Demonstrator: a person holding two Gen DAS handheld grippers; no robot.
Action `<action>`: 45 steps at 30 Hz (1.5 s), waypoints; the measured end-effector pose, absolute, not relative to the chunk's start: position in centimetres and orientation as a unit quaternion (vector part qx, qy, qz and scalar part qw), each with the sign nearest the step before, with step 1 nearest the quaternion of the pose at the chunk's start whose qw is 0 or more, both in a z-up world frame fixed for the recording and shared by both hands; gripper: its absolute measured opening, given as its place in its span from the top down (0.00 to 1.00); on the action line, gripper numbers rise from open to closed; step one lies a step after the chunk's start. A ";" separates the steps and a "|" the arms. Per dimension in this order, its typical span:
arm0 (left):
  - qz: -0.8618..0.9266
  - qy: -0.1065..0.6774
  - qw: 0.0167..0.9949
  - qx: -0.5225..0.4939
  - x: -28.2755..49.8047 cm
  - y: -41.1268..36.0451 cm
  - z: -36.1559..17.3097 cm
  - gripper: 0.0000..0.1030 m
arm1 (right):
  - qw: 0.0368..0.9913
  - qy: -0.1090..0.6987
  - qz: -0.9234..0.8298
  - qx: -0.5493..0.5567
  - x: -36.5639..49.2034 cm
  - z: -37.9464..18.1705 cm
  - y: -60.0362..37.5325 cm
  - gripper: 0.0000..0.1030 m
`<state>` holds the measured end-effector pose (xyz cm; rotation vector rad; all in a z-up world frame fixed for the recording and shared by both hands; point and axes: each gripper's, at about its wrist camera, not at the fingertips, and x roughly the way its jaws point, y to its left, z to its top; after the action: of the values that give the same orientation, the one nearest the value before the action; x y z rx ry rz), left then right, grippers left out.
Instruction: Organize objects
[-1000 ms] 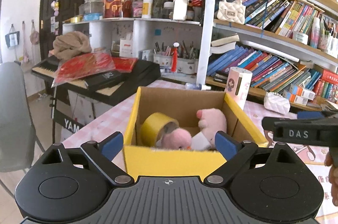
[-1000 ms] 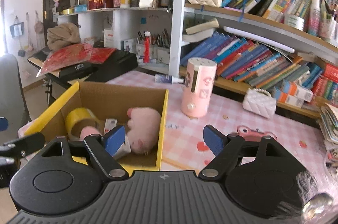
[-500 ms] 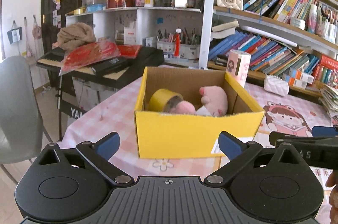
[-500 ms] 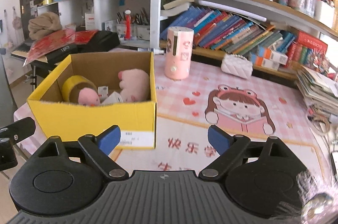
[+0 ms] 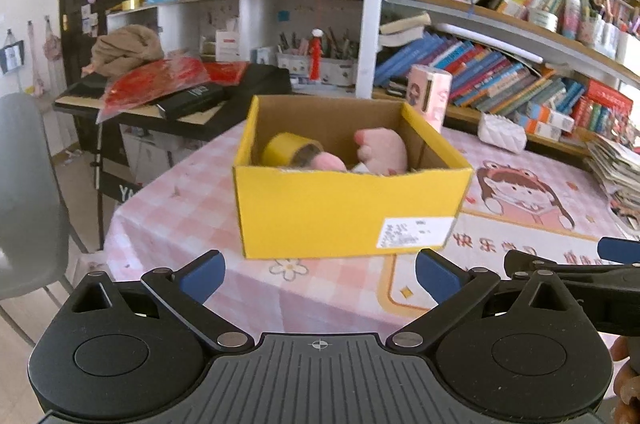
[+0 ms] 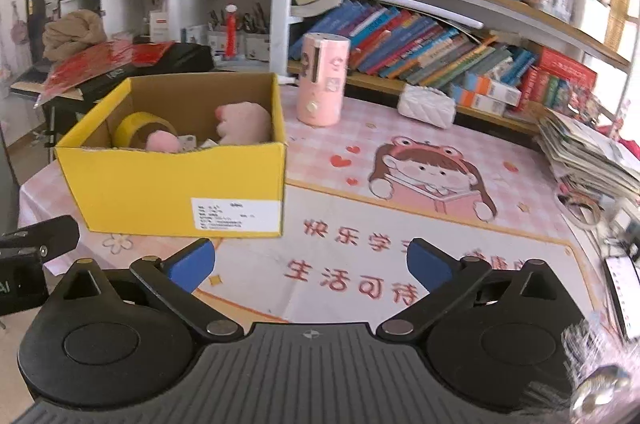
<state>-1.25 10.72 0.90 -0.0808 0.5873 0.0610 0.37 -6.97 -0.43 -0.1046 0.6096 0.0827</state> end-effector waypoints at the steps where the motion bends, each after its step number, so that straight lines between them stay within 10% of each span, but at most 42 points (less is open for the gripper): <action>1: 0.026 0.293 0.955 -0.040 -1.3 10.5 0.8 0.00 | 0.952 0.301 0.036 -0.050 0.1 -0.5 -7.1 0.00; 45: -0.041 0.327 0.941 0.078 -1.9 -2.5 -0.7 0.00 | 0.929 0.345 -0.131 -0.002 -5.3 -2.8 -18.0 0.00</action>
<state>-1.93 -2.47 -0.70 0.1586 0.6682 -0.0827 -5.31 -18.02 -2.75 -0.0050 0.7078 -0.2690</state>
